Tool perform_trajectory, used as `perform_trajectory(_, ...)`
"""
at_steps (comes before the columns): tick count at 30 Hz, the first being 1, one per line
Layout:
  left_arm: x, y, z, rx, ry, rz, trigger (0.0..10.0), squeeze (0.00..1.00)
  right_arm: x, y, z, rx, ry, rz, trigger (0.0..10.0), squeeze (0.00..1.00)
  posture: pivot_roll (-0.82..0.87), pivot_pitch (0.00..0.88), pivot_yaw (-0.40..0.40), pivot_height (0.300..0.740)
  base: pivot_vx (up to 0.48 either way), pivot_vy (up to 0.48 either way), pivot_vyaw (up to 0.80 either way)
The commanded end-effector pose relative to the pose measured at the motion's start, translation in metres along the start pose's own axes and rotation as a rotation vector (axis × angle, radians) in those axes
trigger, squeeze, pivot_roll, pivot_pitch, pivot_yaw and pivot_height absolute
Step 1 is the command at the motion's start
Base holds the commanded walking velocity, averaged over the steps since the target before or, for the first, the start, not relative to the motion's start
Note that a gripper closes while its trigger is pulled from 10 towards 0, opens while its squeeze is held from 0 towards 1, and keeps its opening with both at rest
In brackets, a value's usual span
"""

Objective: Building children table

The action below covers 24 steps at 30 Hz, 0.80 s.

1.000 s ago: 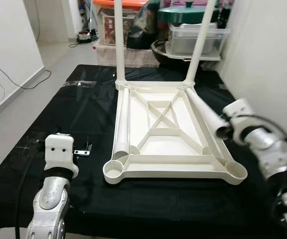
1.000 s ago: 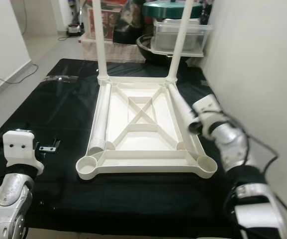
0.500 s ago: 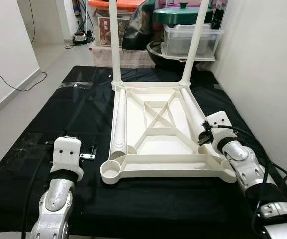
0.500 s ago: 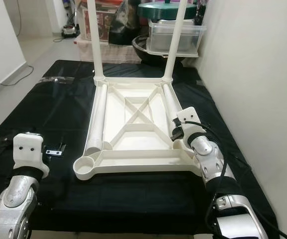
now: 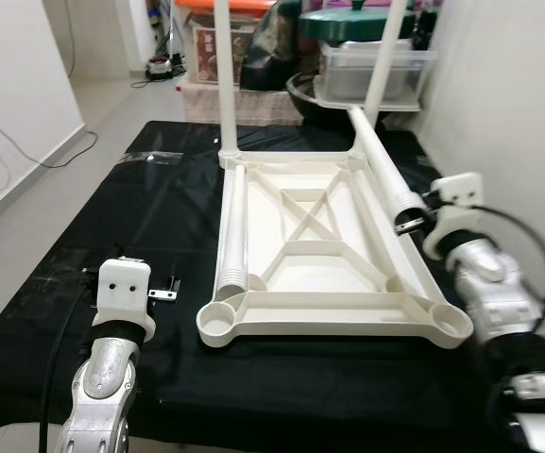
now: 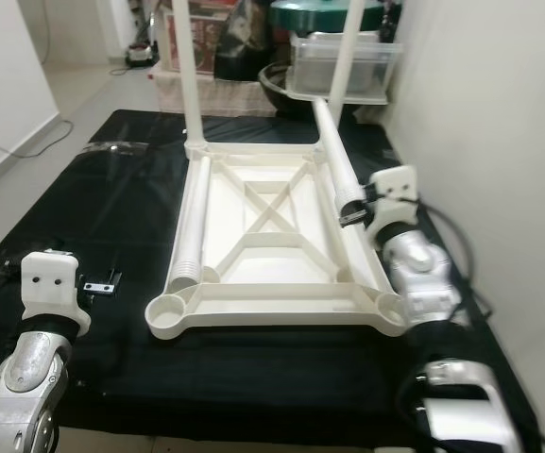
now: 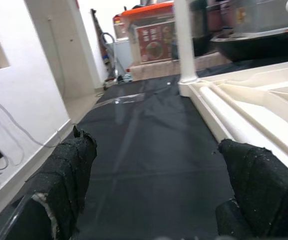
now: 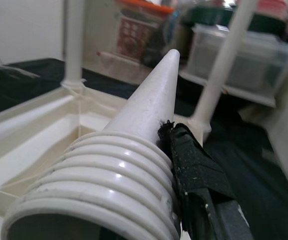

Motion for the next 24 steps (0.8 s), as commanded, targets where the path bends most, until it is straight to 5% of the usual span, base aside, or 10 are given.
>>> perform_trajectory(1, 0.000, -0.004, 0.000, 0.012, 0.000, 0.011, 10.0, 0.00, 0.000, 0.010, 0.000, -0.047, 0.013, 0.007, 0.0, 0.00, 0.04, 0.000, -0.077, 0.740, 0.000, 0.000, 0.00)
perform_trajectory(3, 0.000, -0.004, 0.000, 0.010, 0.000, 0.010, 10.0, 0.00, -0.003, 0.009, -0.002, -0.036, 0.046, -0.026, 0.0, 0.00, 0.05, 0.000, -0.080, 0.740, 0.000, 0.000, 0.00)
perform_trajectory(6, 0.000, -0.003, 0.000, 0.006, 0.005, 0.006, 10.0, 0.00, -0.024, -0.009, -0.019, 0.083, 0.156, -0.207, 0.0, 0.00, 0.03, 0.000, -0.082, 0.740, 0.000, 0.000, 0.00)
perform_trajectory(11, 0.001, -0.003, 0.000, 0.005, 0.006, 0.005, 10.0, 0.00, -0.030, -0.011, -0.026, 0.105, 0.189, -0.231, 0.0, 0.00, 0.03, 0.000, -0.082, 0.740, 0.000, 0.000, 0.00)
perform_trajectory(17, 0.001, -0.001, 0.000, 0.001, 0.008, 0.003, 10.0, 0.00, -0.061, -0.009, -0.041, 0.158, 0.170, -0.280, 0.0, 0.00, 0.00, 0.000, -0.070, 0.740, 0.000, 0.000, 0.00)
perform_trajectory(19, 0.001, 0.000, 0.000, 0.001, 0.009, -0.019, 10.0, 0.00, -0.066, 0.005, -0.038, 0.094, 0.140, -0.219, 0.0, 0.00, -0.01, 0.000, -0.059, 0.740, 0.000, 0.000, 0.00)
perform_trajectory(21, 0.003, 0.005, 0.004, 0.005, -0.001, -0.150, 10.0, 0.00, -0.034, 0.031, -0.021, -0.099, 0.156, 0.053, 0.0, 0.00, 0.01, 0.000, -0.063, 0.740, 0.000, 0.000, 0.00)
perform_trajectory(22, 0.003, 0.005, 0.004, 0.005, -0.001, -0.150, 10.0, 0.00, -0.034, 0.031, -0.021, -0.099, 0.156, 0.053, 0.0, 0.00, 0.01, 0.000, -0.063, 0.740, 0.000, 0.000, 0.00)
perform_trajectory(23, 0.004, 0.007, 0.006, 0.022, -0.007, -0.313, 10.0, 0.00, -0.004, 0.037, -0.014, -0.172, 0.220, 0.194, 0.0, 0.00, 0.03, 0.000, -0.072, 0.740, 0.000, 0.000, 0.00)
perform_trajectory(24, 0.004, 0.007, 0.006, 0.022, -0.007, -0.313, 10.0, 0.00, -0.004, 0.037, -0.014, -0.172, 0.220, 0.194, 0.0, 0.00, 0.03, 0.000, -0.072, 0.740, 0.000, 0.000, 0.00)
Point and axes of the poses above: a point about 5 cm out from each wrist's last joint towards the gripper, its own z axis pointing out of the wrist towards the gripper, its own y axis along the axis of the wrist's last joint, x = y × z, the point moved 6 cm from there along z, pointing out of the wrist towards the gripper
